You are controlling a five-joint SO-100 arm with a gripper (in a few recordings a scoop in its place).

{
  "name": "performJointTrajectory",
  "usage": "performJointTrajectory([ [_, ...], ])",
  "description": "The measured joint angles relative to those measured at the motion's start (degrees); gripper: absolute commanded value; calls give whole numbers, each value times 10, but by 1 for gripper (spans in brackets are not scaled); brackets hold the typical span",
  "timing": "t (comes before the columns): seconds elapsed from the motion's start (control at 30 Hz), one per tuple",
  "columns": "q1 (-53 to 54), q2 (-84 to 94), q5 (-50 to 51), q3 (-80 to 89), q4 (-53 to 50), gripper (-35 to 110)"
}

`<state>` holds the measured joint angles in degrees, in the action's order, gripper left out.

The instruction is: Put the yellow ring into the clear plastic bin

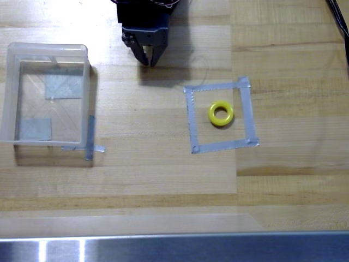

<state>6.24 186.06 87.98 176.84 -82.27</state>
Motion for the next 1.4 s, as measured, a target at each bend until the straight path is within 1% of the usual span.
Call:
performJointTrajectory([
  [0.93,0,0,0,0,1,2],
  [1.07,-19,2,3,-5,1,2],
  [1.4,-64,-12,18,-114,-18,2],
])
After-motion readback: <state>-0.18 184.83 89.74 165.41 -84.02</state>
